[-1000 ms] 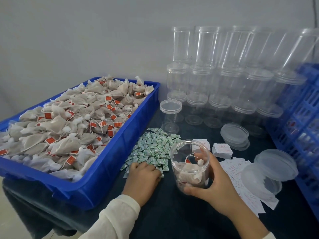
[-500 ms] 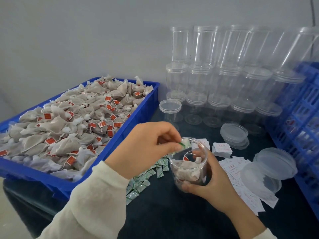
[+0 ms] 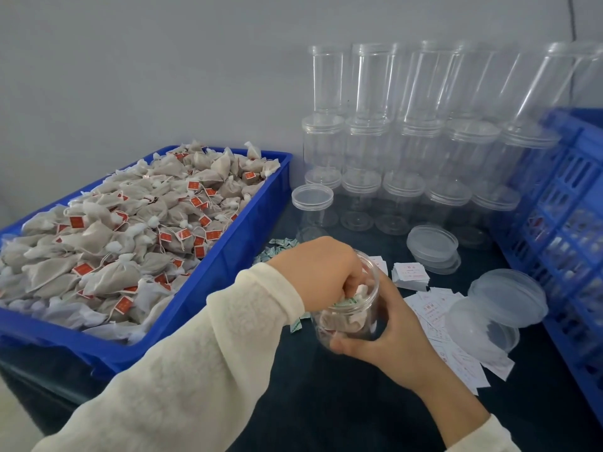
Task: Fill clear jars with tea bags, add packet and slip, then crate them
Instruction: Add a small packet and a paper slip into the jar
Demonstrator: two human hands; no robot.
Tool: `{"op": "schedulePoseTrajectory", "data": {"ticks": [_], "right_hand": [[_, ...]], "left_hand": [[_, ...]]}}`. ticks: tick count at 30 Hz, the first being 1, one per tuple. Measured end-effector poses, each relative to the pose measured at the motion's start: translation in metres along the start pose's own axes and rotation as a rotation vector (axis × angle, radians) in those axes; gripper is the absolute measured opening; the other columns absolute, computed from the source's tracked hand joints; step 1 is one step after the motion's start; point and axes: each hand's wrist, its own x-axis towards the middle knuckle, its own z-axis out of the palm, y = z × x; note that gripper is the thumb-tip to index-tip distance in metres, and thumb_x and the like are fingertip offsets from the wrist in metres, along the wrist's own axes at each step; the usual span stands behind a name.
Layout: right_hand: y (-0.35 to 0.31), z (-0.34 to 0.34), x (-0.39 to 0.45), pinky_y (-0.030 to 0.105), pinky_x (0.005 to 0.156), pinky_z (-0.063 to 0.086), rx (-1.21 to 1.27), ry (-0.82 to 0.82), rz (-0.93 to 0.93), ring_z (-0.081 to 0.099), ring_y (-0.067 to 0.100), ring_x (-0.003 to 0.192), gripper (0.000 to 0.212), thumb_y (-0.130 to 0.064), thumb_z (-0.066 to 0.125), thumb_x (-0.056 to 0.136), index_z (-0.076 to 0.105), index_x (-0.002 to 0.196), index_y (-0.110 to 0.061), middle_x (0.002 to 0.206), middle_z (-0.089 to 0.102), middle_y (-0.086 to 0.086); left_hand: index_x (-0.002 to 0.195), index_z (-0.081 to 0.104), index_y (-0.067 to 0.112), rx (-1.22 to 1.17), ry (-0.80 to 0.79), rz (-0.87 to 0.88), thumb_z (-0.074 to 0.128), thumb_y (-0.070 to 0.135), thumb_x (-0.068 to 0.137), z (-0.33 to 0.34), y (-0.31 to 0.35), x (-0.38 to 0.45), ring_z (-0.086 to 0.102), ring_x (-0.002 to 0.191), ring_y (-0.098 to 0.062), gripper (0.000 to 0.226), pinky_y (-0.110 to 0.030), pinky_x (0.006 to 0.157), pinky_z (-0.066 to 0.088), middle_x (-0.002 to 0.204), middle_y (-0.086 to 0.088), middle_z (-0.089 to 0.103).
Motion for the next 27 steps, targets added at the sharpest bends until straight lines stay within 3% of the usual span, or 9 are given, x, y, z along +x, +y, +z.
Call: {"op": "schedulePoseTrajectory", "data": {"ticks": [4, 6, 10, 12, 14, 19, 23, 27], "right_hand": [[0.002, -0.001, -0.001, 0.004, 0.083, 0.044, -0.018, 0.007, 0.024, 0.051, -0.004, 0.119, 0.097, -0.016, 0.092, 0.060, 0.038, 0.124, -0.065, 0.127, 0.054, -0.027], [0.003, -0.003, -0.002, 0.004, 0.083, 0.044, -0.033, 0.002, 0.038, 0.051, -0.006, 0.119, 0.099, -0.019, 0.092, 0.060, 0.035, 0.129, -0.061, 0.127, 0.053, -0.029], [0.007, -0.011, -0.010, 0.004, 0.082, 0.045, 0.003, 0.024, 0.071, 0.051, -0.007, 0.118, 0.099, -0.015, 0.092, 0.060, 0.039, 0.136, -0.047, 0.127, 0.052, -0.030], [0.011, -0.017, -0.015, 0.005, 0.079, 0.047, 0.035, 0.035, 0.068, 0.054, -0.007, 0.115, 0.098, -0.006, 0.091, 0.059, 0.043, 0.132, -0.049, 0.125, 0.053, -0.029], [0.012, -0.025, -0.022, 0.007, 0.078, 0.049, 0.052, 0.053, 0.072, 0.054, -0.006, 0.116, 0.096, -0.001, 0.090, 0.059, 0.048, 0.124, -0.056, 0.124, 0.054, -0.028], [0.014, -0.041, -0.038, 0.013, 0.085, 0.050, 0.046, 0.080, 0.106, 0.048, -0.005, 0.122, 0.100, -0.017, 0.092, 0.053, 0.042, 0.130, -0.058, 0.130, 0.051, -0.026], [0.017, -0.049, -0.050, 0.016, 0.087, 0.051, 0.057, 0.055, 0.140, 0.052, 0.002, 0.123, 0.106, -0.015, 0.094, 0.053, 0.039, 0.138, -0.048, 0.134, 0.050, -0.023], [0.016, -0.057, -0.059, 0.016, 0.090, 0.050, 0.074, 0.068, 0.191, 0.052, -0.001, 0.122, 0.109, -0.019, 0.095, 0.050, 0.038, 0.139, -0.046, 0.130, 0.049, -0.028]], "left_hand": [[0.096, 0.073, 0.019, 0.043, 0.031, 0.004, 0.057, 0.007, 0.090, 0.000, 0.003, 0.001, 0.061, 0.093, -0.018, 0.021, -0.024, 0.074, 0.042, 0.101, 0.001, 0.066], [0.095, 0.074, 0.020, 0.003, 0.090, 0.011, 0.059, 0.011, 0.090, -0.006, 0.002, 0.000, 0.062, 0.090, -0.013, 0.018, -0.022, 0.074, 0.045, 0.097, 0.004, 0.067], [0.083, 0.070, 0.025, -0.338, 0.360, -0.026, 0.066, 0.015, 0.087, -0.025, -0.011, 0.005, 0.062, 0.075, 0.007, 0.011, -0.003, 0.071, 0.045, 0.076, 0.017, 0.066], [0.087, 0.069, 0.024, -0.484, 0.538, -0.081, 0.067, 0.014, 0.087, -0.022, -0.019, 0.019, 0.062, 0.071, 0.003, 0.010, -0.003, 0.070, 0.046, 0.076, 0.015, 0.066], [0.097, 0.070, 0.019, -0.493, 0.590, -0.139, 0.064, 0.014, 0.090, -0.011, -0.022, 0.039, 0.061, 0.074, 0.001, 0.011, -0.007, 0.074, 0.048, 0.083, 0.011, 0.067], [0.118, 0.065, 0.016, -0.268, 0.356, -0.195, 0.053, 0.018, 0.096, 0.048, -0.012, 0.095, 0.061, 0.107, -0.022, 0.025, -0.034, 0.096, 0.047, 0.116, -0.004, 0.067], [0.124, 0.060, 0.010, -0.052, 0.152, -0.171, 0.047, 0.019, 0.097, 0.088, -0.009, 0.129, 0.051, 0.121, -0.028, 0.031, -0.039, 0.097, 0.045, 0.127, -0.008, 0.057], [0.136, 0.046, 0.005, 0.107, 0.120, -0.111, 0.047, 0.022, 0.097, 0.113, -0.012, 0.149, 0.034, 0.138, -0.023, 0.042, -0.037, 0.109, 0.033, 0.144, -0.010, 0.043]]}}
